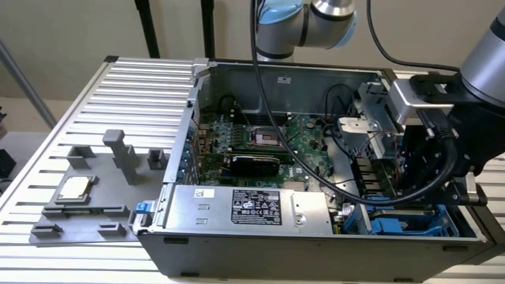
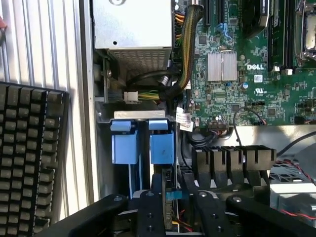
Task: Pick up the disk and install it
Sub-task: 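Insert the second disk wire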
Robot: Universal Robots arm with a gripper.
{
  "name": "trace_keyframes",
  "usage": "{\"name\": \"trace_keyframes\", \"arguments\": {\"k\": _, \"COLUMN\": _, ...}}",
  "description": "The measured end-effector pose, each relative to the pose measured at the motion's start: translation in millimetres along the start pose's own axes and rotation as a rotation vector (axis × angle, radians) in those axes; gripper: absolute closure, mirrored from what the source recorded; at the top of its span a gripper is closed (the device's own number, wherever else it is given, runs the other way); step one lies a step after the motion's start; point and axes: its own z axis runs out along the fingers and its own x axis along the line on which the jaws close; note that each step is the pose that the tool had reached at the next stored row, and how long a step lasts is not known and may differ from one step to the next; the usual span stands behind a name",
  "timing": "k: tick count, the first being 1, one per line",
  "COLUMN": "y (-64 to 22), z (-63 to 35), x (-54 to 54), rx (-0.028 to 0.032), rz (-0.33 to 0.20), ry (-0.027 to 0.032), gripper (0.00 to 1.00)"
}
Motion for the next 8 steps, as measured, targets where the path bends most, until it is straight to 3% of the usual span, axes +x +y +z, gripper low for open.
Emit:
{"name": "trace_keyframes", "arguments": {"k": 4, "y": 13.8, "z": -3.7, "x": 0.7, "rx": -0.0001, "rz": 0.0, "ry": -0.0036, "gripper": 0.69}}
{"name": "trace_keyframes", "arguments": {"k": 7, "y": 16.8, "z": -5.6, "x": 0.8, "rx": 0.0007, "rz": 0.0, "ry": -0.0079, "gripper": 0.71}}
{"name": "trace_keyframes", "arguments": {"k": 8, "y": 16.8, "z": -5.7, "x": 0.8, "rx": 0.0007, "rz": 0.0, "ry": -0.0087, "gripper": 0.78}}
